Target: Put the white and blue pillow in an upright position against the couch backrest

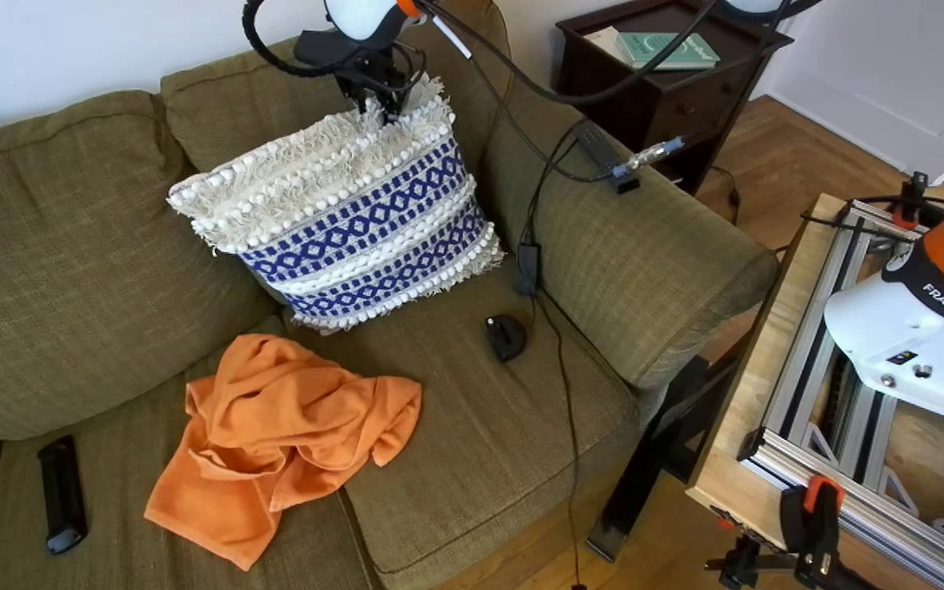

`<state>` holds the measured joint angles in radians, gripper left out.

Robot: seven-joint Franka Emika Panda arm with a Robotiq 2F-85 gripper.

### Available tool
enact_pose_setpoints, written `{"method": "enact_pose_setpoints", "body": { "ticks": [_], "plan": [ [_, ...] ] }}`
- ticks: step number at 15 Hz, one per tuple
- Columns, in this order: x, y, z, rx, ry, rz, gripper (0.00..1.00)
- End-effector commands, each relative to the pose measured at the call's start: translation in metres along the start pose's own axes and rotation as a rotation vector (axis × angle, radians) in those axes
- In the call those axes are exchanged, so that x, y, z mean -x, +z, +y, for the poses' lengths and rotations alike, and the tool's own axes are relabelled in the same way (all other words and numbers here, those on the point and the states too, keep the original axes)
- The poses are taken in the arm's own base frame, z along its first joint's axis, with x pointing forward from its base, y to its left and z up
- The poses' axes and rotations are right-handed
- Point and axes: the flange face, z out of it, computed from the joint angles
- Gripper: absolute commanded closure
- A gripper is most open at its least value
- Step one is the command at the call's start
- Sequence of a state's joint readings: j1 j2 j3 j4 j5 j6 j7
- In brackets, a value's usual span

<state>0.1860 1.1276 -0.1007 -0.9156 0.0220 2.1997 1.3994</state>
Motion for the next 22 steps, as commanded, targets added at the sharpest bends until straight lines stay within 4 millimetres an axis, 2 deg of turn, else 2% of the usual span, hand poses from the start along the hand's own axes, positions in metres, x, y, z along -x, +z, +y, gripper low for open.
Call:
{"method": "enact_pose_setpoints", "body": {
  "ticks": [1,3,4,6,7,12,16,22],
  "plan": [
    [0.012,0.001,0.001,0.034,0.067,0.07,0.84],
    [0.02,-0.011,0.003,0.093,0.069,0.102,0.98],
    [0.025,-0.02,0.003,0.108,0.066,0.104,0.99],
    [0.035,-0.041,0.004,0.151,0.059,0.107,0.96],
    [0.039,-0.052,0.004,0.166,0.059,0.114,0.98],
    [0.052,-0.113,-0.003,0.146,0.126,0.08,0.96],
    [0.062,-0.145,-0.005,0.139,0.176,0.023,0.96],
    [0.079,-0.186,-0.005,0.125,0.147,-0.107,0.96]
  ]
}}
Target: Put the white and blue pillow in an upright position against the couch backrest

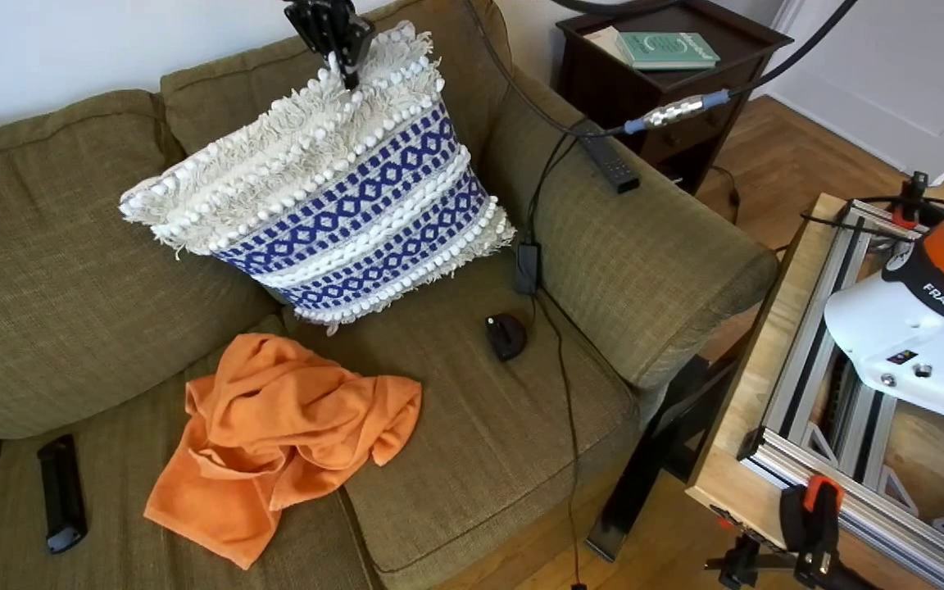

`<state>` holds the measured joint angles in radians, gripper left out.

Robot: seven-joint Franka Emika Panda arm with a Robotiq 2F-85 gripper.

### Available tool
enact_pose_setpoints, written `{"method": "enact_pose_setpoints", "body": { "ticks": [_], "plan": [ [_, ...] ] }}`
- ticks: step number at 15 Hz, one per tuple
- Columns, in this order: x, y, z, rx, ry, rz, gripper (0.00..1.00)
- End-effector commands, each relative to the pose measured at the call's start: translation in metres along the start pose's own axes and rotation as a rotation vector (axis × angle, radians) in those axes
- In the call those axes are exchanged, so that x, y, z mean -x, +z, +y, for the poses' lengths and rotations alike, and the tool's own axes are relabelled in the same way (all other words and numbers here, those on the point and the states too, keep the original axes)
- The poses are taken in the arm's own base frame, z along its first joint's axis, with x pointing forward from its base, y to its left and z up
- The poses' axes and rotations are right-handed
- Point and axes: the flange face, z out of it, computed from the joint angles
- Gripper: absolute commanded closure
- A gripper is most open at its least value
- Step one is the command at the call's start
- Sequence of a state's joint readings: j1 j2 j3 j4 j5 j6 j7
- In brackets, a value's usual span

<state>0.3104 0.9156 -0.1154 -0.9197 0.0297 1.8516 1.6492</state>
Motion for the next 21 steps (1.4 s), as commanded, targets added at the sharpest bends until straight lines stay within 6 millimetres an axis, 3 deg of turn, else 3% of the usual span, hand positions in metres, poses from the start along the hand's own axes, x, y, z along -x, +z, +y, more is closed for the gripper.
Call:
{"method": "enact_pose_setpoints", "body": {
  "ticks": [1,7,13,16,21],
  "plan": [
    [0.003,-0.051,0.012,0.0,-0.014,-0.105,0.96],
    [0.025,-0.092,0.026,-0.007,-0.057,-0.208,0.96],
    [0.039,-0.108,0.04,-0.006,-0.056,-0.277,0.96],
    [0.031,-0.097,0.038,0.008,-0.026,-0.272,0.96],
    [-0.007,-0.042,0.03,0.108,0.045,-0.267,0.96]
  ]
}}
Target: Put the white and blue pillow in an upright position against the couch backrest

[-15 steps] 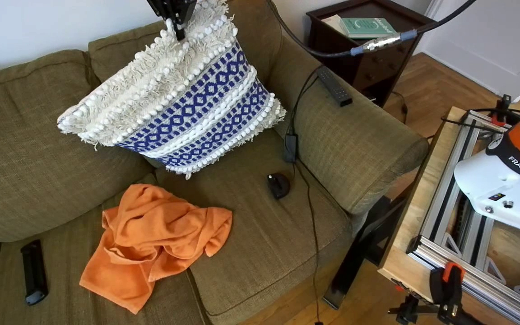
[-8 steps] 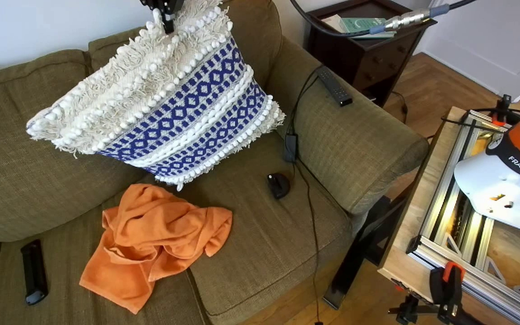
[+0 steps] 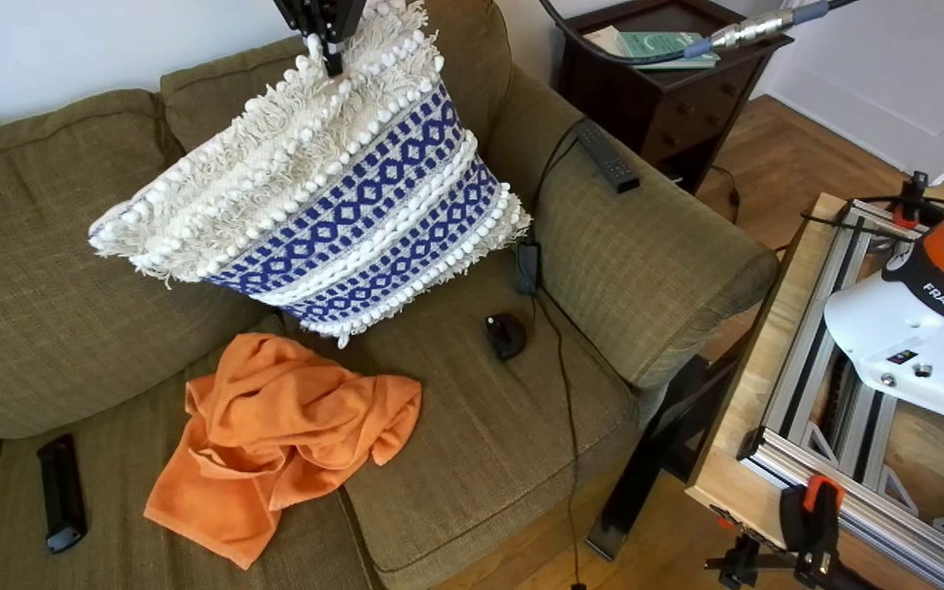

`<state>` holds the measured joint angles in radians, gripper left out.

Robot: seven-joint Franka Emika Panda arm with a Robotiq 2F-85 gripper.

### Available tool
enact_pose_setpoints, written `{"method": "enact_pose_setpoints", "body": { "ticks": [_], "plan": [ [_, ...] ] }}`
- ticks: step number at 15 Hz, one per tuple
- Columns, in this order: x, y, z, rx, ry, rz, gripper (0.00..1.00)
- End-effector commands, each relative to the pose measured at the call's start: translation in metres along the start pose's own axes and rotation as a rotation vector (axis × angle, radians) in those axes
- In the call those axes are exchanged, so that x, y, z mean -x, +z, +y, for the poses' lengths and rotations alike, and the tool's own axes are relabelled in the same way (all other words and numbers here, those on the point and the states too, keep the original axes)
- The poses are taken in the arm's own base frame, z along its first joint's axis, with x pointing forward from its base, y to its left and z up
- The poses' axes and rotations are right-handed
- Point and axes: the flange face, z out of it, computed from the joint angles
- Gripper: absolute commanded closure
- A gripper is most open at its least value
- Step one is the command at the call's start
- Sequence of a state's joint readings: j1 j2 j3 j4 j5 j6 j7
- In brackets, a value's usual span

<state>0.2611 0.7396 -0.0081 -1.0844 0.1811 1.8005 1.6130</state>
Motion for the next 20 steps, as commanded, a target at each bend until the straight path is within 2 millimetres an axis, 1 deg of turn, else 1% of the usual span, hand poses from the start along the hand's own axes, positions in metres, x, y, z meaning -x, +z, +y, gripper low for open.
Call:
{"method": "enact_pose_setpoints", "body": {
  "ticks": [1,5,6,7,8,10,12,14,15,16,18,20],
  "plan": [
    [-0.043,0.018,-0.004,0.065,0.09,-0.042,0.96],
    [-0.099,0.073,-0.011,0.152,0.158,-0.034,0.96],
    [-0.113,0.085,-0.013,0.159,0.198,-0.014,0.96],
    [-0.124,0.092,-0.016,0.139,0.236,0.002,0.96],
    [-0.135,0.098,-0.02,0.117,0.275,0.016,0.96],
    [-0.15,0.101,-0.03,0.044,0.345,0.056,0.96],
    [-0.157,0.1,-0.04,-0.052,0.388,0.088,0.96],
    [-0.158,0.1,-0.048,-0.14,0.395,0.129,0.96],
    [-0.157,0.101,-0.052,-0.184,0.388,0.175,0.6],
    [-0.155,0.103,-0.054,-0.211,0.381,0.219,0.59],
    [-0.148,0.105,-0.058,-0.267,0.353,0.311,0.46],
    [-0.135,0.103,-0.06,-0.317,0.311,0.398,0.3]
  ]
}}
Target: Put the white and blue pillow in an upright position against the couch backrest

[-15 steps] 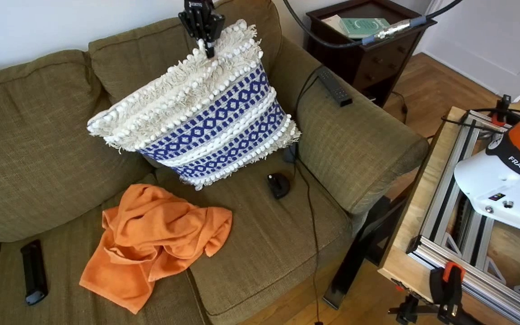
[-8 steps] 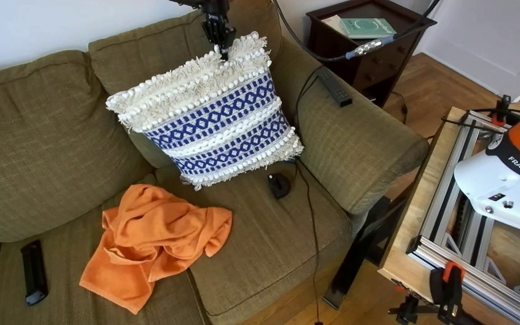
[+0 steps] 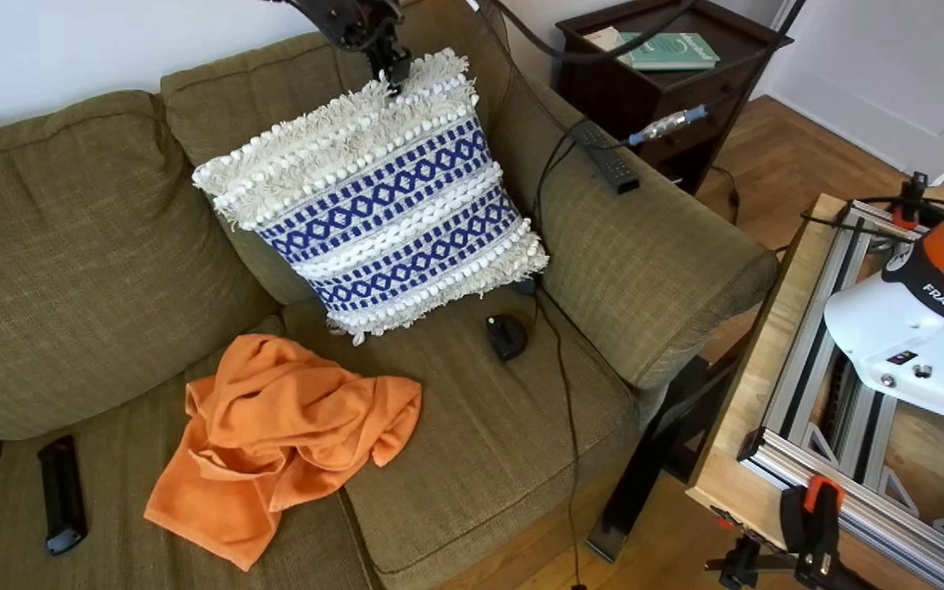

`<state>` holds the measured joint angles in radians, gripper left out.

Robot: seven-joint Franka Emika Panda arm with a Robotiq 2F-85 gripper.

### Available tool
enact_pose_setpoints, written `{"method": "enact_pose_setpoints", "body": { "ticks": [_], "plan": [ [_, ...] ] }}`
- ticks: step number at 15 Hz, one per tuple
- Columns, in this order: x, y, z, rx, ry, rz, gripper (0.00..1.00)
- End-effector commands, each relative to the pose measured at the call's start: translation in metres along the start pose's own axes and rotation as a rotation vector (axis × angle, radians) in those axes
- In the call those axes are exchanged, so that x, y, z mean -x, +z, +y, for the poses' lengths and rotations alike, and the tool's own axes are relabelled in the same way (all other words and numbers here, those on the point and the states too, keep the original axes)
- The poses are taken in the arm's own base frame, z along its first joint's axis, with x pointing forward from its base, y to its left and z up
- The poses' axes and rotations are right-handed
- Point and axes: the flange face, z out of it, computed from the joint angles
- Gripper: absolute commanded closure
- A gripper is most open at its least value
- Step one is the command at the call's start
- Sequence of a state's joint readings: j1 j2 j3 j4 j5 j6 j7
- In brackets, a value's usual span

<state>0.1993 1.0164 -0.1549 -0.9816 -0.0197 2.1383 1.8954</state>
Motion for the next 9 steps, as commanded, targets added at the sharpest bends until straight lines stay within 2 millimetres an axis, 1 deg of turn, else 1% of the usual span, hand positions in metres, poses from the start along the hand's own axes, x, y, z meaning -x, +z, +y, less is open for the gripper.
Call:
{"method": "enact_pose_setpoints", "body": {
  "ticks": [1,2,3,4,6,7,9],
  "plan": [
    [0.026,-0.011,-0.001,-0.145,-0.055,0.119,0.21],
    [0.034,-0.018,0.001,-0.179,-0.09,0.147,0.15],
    [0.041,-0.028,0.003,-0.205,-0.145,0.173,0.06],
    [0.047,-0.037,0.004,-0.236,-0.186,0.204,0.01],
    [0.056,-0.061,0.005,-0.272,-0.275,0.266,0.0],
    [0.057,-0.07,0.007,-0.252,-0.294,0.296,0.0],
    [0.058,-0.085,0.014,-0.195,-0.345,0.288,0.0]
  ]
}}
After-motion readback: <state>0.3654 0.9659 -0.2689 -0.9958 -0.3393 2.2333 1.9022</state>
